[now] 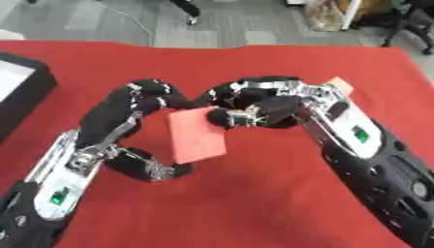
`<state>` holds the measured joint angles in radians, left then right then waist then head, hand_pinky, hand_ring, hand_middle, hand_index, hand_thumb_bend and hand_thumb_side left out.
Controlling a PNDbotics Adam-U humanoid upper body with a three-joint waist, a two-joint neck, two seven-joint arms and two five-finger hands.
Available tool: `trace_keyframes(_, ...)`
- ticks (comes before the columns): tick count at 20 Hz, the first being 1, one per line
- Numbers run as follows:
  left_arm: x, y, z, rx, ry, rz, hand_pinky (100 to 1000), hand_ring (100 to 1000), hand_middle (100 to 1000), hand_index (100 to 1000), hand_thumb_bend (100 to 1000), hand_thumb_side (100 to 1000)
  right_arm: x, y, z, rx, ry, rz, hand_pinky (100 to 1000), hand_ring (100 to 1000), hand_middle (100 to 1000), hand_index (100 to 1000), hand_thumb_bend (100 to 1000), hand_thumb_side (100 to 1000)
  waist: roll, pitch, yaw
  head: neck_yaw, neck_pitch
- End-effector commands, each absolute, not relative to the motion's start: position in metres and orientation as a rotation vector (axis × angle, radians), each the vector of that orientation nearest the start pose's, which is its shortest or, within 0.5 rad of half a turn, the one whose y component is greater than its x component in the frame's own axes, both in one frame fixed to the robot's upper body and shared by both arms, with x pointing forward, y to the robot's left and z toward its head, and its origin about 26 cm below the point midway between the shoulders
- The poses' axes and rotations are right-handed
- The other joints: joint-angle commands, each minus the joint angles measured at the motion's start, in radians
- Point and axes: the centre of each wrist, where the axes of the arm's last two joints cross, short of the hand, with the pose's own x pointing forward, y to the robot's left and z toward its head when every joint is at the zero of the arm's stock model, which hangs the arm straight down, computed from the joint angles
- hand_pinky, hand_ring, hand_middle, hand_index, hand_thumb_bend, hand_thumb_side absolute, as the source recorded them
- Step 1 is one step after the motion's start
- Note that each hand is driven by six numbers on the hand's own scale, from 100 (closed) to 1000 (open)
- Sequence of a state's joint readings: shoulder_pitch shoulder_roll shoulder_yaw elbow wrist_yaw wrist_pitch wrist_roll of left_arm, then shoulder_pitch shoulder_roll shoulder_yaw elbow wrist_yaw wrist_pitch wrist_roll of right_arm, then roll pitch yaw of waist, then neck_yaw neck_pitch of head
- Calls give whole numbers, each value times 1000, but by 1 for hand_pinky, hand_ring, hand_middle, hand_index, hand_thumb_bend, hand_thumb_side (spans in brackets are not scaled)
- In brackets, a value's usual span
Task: Pick up the objects with one hand, pass them to the other hand, and then place them into the box on the other side of the table.
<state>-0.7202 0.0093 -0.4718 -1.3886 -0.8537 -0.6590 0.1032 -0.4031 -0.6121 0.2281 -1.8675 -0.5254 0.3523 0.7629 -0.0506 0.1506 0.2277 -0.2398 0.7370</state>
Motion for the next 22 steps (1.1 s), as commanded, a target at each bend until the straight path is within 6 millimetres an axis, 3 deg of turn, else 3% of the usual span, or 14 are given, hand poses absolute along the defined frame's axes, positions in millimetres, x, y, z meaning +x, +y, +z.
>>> trace_keyframes(1, 368, 35, 155, -120, 2799, 1472, 592, 499, 535, 730, 382, 456, 319, -258, 213, 755, -1449, 1170, 644, 732, 449, 382, 100, 340, -7, -3, -2, 2, -7)
trace_keyframes(5, 368, 35, 155, -120, 2808, 1445, 580, 481, 508, 702, 243, 438, 318, -257, 213, 769, -1447, 1182, 642, 732, 449, 381, 100, 341, -6, -4, -3, 2, -7)
trace_keyframes(7, 368, 34, 154, -114, 2814, 1430, 578, 476, 501, 693, 108, 425, 318, -257, 213, 776, -1445, 1186, 641, 732, 449, 381, 100, 342, -5, -5, -4, 2, -7)
trace_keyframes(16, 367, 34, 155, -95, 2851, 1316, 547, 435, 441, 612, 100, 389, 320, -258, 212, 795, -1441, 1181, 645, 748, 499, 436, 100, 435, -4, -4, -7, 2, -4)
trace_keyframes(20, 367, 34, 155, -74, 2876, 1240, 533, 423, 430, 595, 100, 401, 321, -259, 210, 799, -1449, 1158, 657, 782, 595, 572, 100, 537, -3, -3, -9, 2, -4)
trace_keyframes(22, 367, 35, 156, -68, 2885, 1199, 526, 420, 427, 589, 100, 398, 322, -260, 210, 803, -1464, 1134, 673, 817, 714, 701, 100, 675, -2, -3, -10, 3, -4)
